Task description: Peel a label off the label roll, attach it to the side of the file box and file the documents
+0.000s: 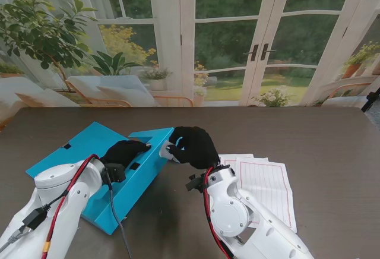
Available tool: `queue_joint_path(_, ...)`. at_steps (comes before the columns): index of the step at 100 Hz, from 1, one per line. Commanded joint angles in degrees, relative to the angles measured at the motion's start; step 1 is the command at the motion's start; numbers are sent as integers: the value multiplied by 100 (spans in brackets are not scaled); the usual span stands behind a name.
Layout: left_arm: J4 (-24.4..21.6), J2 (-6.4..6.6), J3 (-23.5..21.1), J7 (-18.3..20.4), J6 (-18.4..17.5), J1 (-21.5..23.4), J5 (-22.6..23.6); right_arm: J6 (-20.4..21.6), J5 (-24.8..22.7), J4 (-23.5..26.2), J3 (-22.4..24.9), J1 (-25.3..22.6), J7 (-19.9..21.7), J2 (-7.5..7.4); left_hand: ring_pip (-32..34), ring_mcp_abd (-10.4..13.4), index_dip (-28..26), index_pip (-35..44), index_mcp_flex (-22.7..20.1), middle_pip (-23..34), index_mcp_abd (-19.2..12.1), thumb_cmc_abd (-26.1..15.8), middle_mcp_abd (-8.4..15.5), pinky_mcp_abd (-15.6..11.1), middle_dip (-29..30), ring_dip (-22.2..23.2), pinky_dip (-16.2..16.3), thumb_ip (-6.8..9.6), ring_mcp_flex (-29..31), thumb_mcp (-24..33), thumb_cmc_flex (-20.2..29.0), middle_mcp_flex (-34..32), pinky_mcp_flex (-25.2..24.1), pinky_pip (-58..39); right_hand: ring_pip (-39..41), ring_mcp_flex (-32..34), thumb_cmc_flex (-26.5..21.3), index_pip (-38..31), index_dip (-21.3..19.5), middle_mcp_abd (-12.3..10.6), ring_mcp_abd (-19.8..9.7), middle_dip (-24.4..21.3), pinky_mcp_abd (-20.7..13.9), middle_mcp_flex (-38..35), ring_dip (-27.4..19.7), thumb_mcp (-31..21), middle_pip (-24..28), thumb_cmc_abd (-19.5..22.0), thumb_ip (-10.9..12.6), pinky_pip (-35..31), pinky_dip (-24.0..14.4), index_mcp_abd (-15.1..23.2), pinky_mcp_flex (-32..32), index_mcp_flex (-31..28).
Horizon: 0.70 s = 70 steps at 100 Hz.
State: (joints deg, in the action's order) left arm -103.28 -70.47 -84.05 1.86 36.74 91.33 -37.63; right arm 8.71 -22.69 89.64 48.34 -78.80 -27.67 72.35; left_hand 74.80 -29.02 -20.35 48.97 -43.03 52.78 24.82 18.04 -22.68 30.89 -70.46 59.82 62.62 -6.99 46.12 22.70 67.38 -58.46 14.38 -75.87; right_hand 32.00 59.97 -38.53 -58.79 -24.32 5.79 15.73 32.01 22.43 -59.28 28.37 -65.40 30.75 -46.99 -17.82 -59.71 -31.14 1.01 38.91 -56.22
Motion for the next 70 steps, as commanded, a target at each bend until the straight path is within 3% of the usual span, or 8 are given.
queue_joint_path(1, -41, -8, -16, 143, -22, 0, -11, -42, 31, -28, -36, -20, 108, 89, 284, -624, -11, 390, -193, 196, -350, -252, 23, -268, -102, 64, 132, 218, 292, 628, 659, -215, -171, -111, 140, -28, -636, -620, -234, 48, -123, 132, -44, 46, 112, -280, 89, 653, 322, -217, -131, 1245, -1640, -364)
queue_joint_path(70, -37, 8, -38, 213, -61, 15, -34, -506, 137, -434, -329, 95, -456, 359, 280, -624, -16, 383, -183, 192, -348, -255, 19, -275, -106, 68, 136, 227, 278, 634, 659, -202, -190, -107, 805, -88, -620, -658, -26, 74, -179, 566, -150, 17, 312, -285, 563, 495, 285, -497, -113, 1176, -1645, -423)
